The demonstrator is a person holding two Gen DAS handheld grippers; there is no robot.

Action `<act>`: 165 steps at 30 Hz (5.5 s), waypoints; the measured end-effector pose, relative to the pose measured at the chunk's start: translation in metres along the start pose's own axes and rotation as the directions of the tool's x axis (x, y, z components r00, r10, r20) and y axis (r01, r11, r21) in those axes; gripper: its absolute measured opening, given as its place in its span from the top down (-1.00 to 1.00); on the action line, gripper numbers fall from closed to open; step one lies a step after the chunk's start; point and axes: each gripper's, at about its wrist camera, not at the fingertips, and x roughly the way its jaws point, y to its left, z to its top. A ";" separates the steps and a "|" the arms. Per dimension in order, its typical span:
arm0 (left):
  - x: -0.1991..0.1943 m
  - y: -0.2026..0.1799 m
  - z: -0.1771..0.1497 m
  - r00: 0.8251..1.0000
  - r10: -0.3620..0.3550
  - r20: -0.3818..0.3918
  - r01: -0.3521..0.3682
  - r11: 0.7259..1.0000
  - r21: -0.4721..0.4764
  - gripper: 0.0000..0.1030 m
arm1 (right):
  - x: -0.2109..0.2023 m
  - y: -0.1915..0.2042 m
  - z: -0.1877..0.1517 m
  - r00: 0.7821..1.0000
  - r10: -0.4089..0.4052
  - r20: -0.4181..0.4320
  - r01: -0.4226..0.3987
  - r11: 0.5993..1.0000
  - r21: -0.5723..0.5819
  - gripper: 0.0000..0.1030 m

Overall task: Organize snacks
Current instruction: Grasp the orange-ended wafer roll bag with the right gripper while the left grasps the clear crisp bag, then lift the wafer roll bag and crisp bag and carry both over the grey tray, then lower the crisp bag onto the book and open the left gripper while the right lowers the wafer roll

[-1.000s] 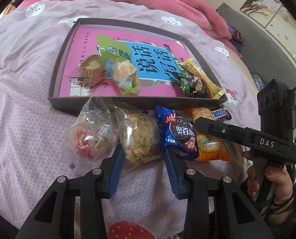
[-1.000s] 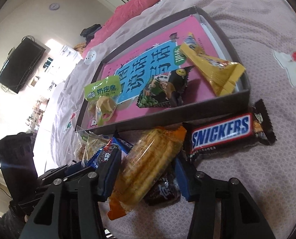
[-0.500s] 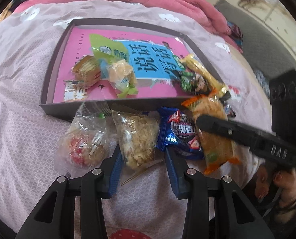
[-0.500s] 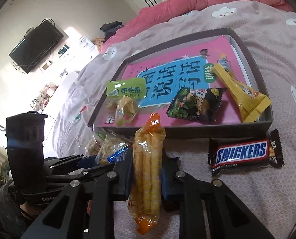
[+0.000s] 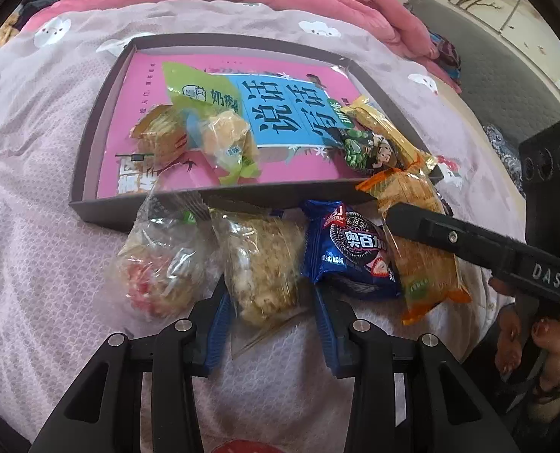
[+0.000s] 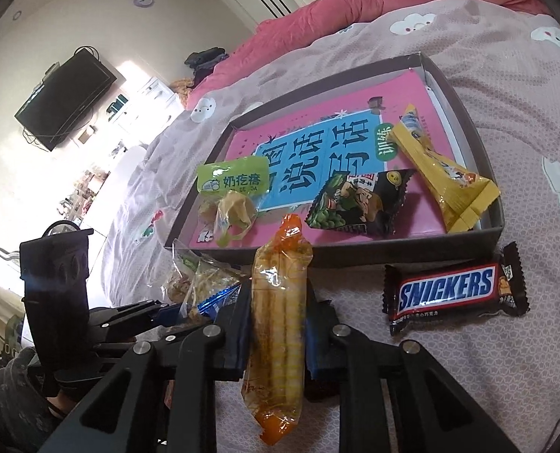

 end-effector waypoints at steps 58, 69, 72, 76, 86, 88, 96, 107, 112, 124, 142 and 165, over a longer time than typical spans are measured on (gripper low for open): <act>-0.092 0.023 0.037 0.967 0.057 0.247 -0.037 0.996 -0.086 0.32 | -0.069 0.002 0.026 0.939 -0.086 0.334 0.102 0.994 -0.030 0.56; -0.088 0.023 0.051 0.962 0.061 0.265 -0.037 0.995 -0.093 0.32 | -0.080 -0.008 0.034 0.921 -0.100 0.377 0.106 0.994 0.005 0.55; -0.084 0.020 0.053 0.964 0.055 0.261 -0.032 0.995 -0.092 0.32 | -0.082 -0.009 0.035 0.917 -0.108 0.385 0.113 0.994 0.009 0.55; -0.078 0.013 0.056 0.965 0.048 0.258 -0.028 0.996 -0.081 0.31 | -0.082 -0.012 0.038 0.913 -0.113 0.391 0.118 0.993 0.011 0.56; -0.064 -0.001 0.064 0.969 0.033 0.244 -0.019 0.998 -0.062 0.31 | -0.081 -0.012 0.042 0.910 -0.129 0.395 0.138 0.990 0.006 0.56; -0.060 -0.003 0.065 0.971 0.032 0.238 -0.019 0.998 -0.058 0.31 | -0.081 -0.013 0.043 0.909 -0.132 0.395 0.140 0.990 0.008 0.56; -0.042 -0.012 0.069 0.977 0.037 0.209 -0.029 0.999 -0.039 0.31 | -0.076 -0.022 0.052 0.905 -0.157 0.395 0.162 0.987 0.019 0.55; -0.021 -0.022 0.073 0.983 0.045 0.181 -0.045 0.999 -0.004 0.31 | -0.063 -0.034 0.061 0.914 -0.177 0.366 0.178 0.984 0.032 0.56; -0.011 -0.027 0.076 0.985 0.043 0.168 -0.046 0.999 0.009 0.31 | -0.055 -0.037 0.062 0.919 -0.196 0.341 0.200 0.980 0.024 0.55; 0.006 -0.031 0.079 0.987 0.052 0.150 -0.056 0.998 0.023 0.31 | -0.033 -0.036 0.062 0.931 -0.234 0.279 0.247 0.969 -0.012 0.55; 0.024 -0.027 0.086 0.989 0.071 0.131 -0.074 0.997 0.022 0.31 | -0.005 -0.031 0.060 0.961 -0.174 0.216 0.188 0.981 -0.047 0.55; 0.036 -0.038 0.087 0.991 0.073 0.111 -0.079 0.996 0.052 0.31 | 0.001 -0.037 0.059 0.955 -0.229 0.189 0.238 0.971 -0.028 0.54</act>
